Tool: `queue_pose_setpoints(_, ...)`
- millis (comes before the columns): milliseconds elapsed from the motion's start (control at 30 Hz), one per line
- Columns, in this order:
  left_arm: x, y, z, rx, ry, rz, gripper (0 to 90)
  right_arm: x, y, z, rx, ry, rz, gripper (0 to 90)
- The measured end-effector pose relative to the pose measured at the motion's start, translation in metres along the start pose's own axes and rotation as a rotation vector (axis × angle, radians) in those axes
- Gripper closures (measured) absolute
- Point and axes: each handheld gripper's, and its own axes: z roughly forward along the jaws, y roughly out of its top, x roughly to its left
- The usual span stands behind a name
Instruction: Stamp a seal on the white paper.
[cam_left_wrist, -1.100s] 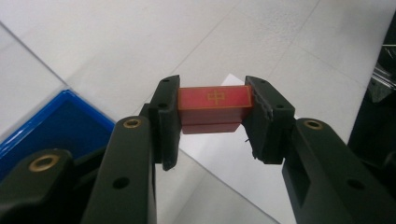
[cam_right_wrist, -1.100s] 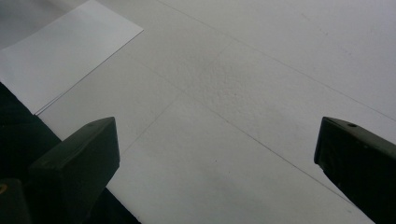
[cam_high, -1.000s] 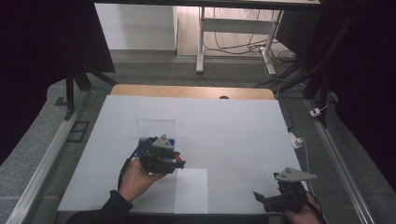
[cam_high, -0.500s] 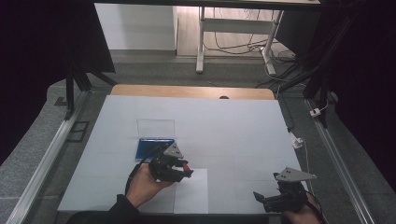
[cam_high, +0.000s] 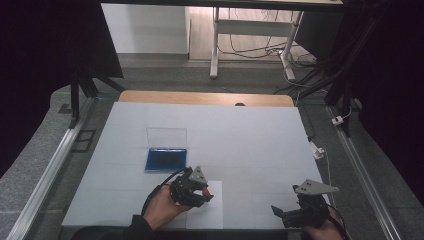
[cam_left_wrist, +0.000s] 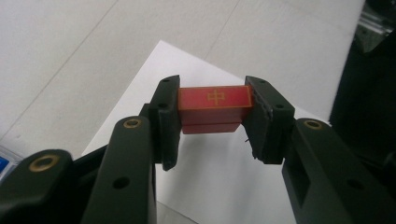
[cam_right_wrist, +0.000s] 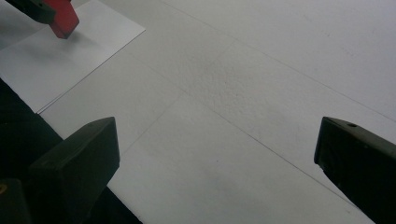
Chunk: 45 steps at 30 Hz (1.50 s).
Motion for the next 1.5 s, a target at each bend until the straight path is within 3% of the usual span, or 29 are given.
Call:
queue_pose_setpoints(300, -0.003, -0.005, 0.011, 0.029, 0.041, 0.037, 58.4, 0.000, 0.000, 0.000, -0.001, 0.002, -0.001, 0.3)
queue_pose_setpoints(600, -0.003, -0.013, 0.011, -0.019, 0.041, -0.003, 58.9, 0.000, 0.000, 0.000, 0.002, 0.001, -0.005, 0.3)
queue_pose_setpoints(800, -0.009, -0.015, 0.012, -0.031, 0.077, -0.017, 59.0, 0.001, 0.000, 0.000, 0.006, 0.001, -0.006, 0.3)
queue_pose_setpoints(1067, -0.004, -0.016, 0.012, -0.036, 0.046, -0.039, 59.0, 0.000, 0.000, 0.000, 0.008, 0.001, -0.005, 0.3)
queue_pose_setpoints(1300, -0.009, -0.013, 0.012, -0.016, 0.080, -0.007, 59.0, 0.000, 0.000, 0.001, 0.009, 0.000, -0.003, 0.3)
queue_pose_setpoints(1500, -0.001, -0.014, 0.011, -0.023, 0.028, -0.050, 59.0, 0.001, 0.001, 0.001, 0.011, 0.000, -0.005, 0.3)
